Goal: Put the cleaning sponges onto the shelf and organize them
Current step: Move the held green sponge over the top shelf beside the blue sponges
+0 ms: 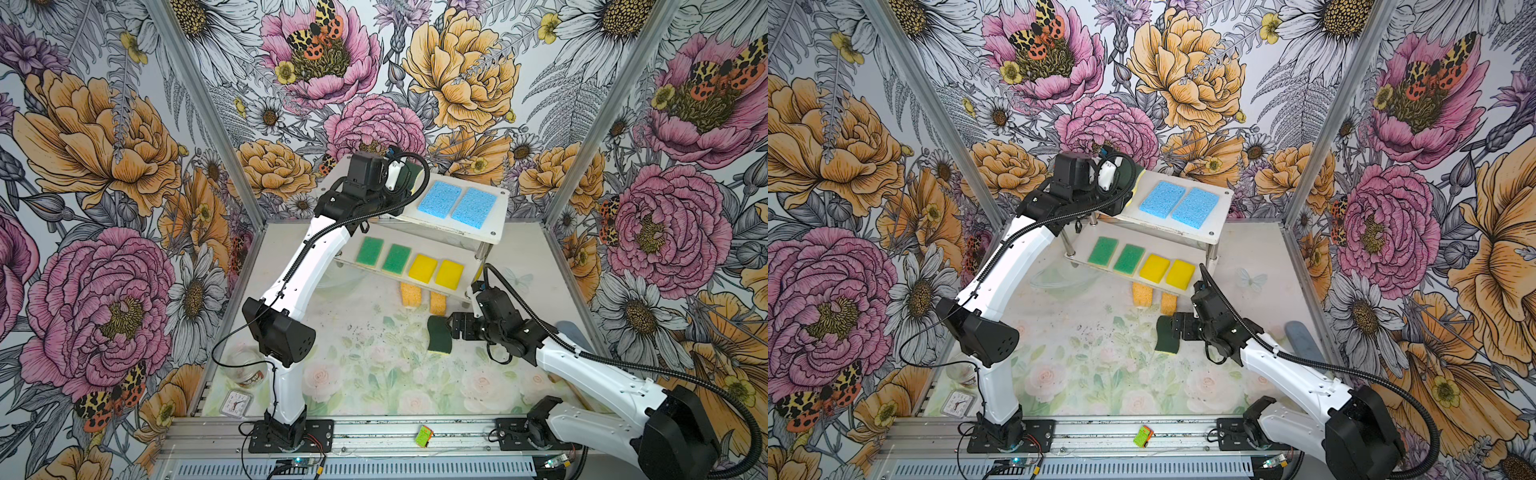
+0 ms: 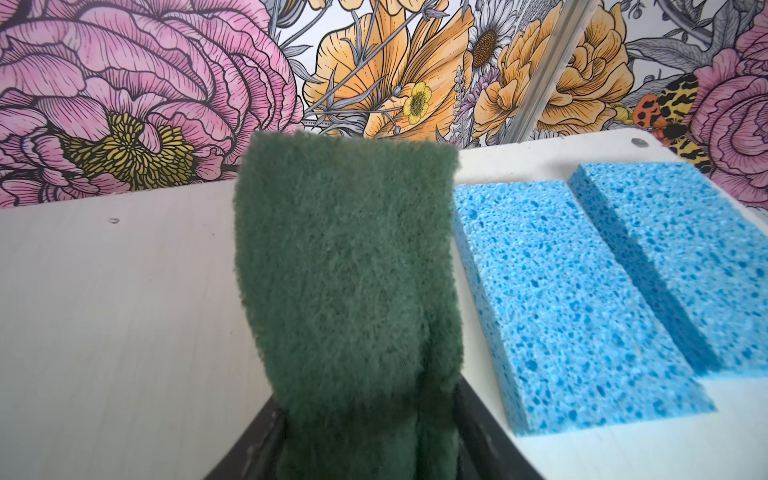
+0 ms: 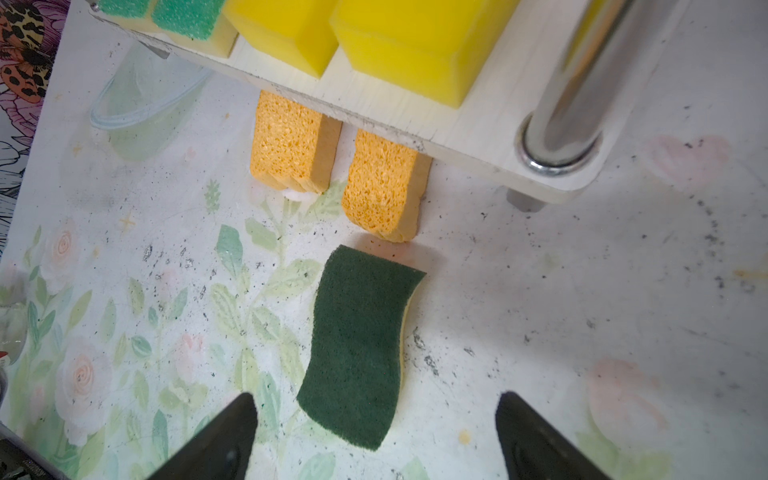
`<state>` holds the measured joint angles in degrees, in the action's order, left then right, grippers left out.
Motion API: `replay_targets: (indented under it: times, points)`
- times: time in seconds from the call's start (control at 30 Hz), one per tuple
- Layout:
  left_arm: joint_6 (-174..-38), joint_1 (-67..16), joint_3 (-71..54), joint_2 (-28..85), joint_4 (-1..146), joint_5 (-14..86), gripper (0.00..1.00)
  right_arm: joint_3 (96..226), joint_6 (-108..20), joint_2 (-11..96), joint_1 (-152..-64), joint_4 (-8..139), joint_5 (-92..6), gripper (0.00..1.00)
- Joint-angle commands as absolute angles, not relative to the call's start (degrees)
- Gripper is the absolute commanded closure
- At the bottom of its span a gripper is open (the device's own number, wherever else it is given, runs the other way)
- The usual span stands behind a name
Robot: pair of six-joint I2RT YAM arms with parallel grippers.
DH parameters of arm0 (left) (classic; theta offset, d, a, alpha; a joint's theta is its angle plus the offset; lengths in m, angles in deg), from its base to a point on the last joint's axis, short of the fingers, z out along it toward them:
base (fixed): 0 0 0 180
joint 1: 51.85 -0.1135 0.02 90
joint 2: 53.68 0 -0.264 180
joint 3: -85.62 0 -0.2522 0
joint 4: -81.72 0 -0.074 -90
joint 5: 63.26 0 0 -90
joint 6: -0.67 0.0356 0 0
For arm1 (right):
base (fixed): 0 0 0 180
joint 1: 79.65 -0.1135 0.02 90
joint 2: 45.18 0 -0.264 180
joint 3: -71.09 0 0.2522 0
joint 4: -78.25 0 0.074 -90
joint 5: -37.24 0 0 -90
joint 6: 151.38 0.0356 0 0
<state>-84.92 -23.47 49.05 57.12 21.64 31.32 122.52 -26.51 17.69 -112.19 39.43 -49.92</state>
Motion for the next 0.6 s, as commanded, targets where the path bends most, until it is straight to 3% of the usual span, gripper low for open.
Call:
replay_targets:
  times: [0.0,0.57]
  points:
    - [-86.33,-22.83,50.76,57.46,21.50,32.21,0.45,122.21,-26.42,16.96,-111.64,39.62,-49.62,0.08]
    - [-87.63,-22.06,52.37,58.99,19.88,30.54,0.43,121.90,-26.25,16.95,-111.64,39.62,-49.85,0.08]
